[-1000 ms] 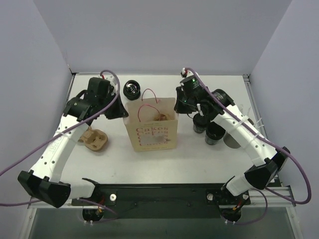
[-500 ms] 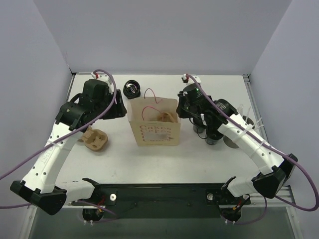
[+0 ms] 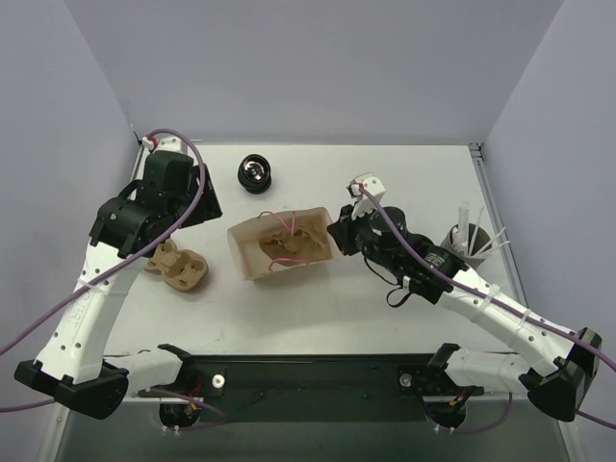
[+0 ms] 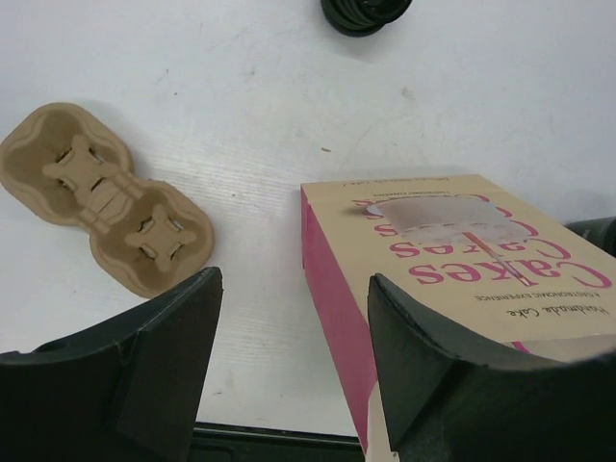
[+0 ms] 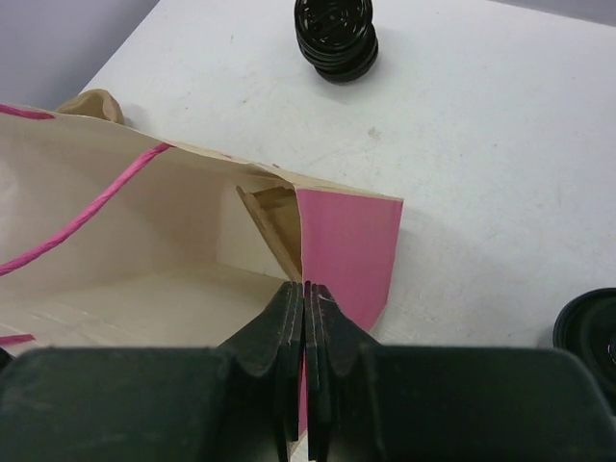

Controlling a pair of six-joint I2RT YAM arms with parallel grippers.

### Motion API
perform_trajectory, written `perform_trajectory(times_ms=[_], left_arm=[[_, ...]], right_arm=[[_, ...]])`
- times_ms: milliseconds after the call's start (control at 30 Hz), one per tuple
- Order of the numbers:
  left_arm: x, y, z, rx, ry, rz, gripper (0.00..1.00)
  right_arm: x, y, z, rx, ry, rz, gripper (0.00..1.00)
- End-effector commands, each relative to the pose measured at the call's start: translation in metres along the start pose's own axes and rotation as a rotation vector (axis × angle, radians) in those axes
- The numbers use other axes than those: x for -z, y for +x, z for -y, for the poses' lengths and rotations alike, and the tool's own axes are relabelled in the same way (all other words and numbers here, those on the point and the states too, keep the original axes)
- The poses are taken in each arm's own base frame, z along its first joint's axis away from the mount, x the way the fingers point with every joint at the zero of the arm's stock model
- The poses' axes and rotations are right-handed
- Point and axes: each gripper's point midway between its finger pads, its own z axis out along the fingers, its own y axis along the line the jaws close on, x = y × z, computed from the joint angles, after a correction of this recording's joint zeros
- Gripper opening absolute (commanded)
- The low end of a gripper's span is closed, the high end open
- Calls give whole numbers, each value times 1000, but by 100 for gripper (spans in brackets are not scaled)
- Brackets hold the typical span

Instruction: Pack the takeout coffee

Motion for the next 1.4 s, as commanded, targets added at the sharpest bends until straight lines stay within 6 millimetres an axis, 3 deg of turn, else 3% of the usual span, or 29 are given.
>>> perform_trajectory(times_ms=[0,67,233,267,333,400,467,500,600,667,800,967,1067,1167,1267,1367], left_arm=[[-7,12,-17,57,-75,-36,72],[-10,17,-15,62,-67,-59,72],[-7,19,-14,40,-50,-73,72],[-5,19,-13,39,-45,-74,72],[-3,21,-14,36,-41,-82,72],[1,21,-16,37,-49,-90,72],[2,23,-16,35,-45,-99,72],[2,22,-13,42,-33,-96,72],[7,27,3,37,72,-118,70],[14,39,14,40,153,-164,69],[25,61,26,36,254,-220,68],[41,88,34,20,341,-285,68],[32,102,34,-2,325,-329,69],[19,93,34,-34,281,-300,69],[12,69,37,-37,252,-219,70],[1,65,41,-45,231,-218,69]], right_arm=[[8,-12,-12,60,-59,147,0],[9,4,-9,49,-49,124,0],[10,9,-3,21,6,87,0],[12,-3,-5,11,15,102,0],[10,-7,3,18,72,69,0],[11,-35,0,19,107,69,0],[6,-24,4,57,126,14,0],[2,-6,10,65,138,-18,0],[2,-14,8,47,125,0,0],[4,-16,5,63,109,-1,0],[3,7,17,70,146,-31,0],[5,-20,14,68,164,8,0],[4,-13,14,76,153,-1,0],[4,-8,11,58,133,10,0],[5,-12,8,58,123,20,0],[5,-17,5,63,115,25,0]])
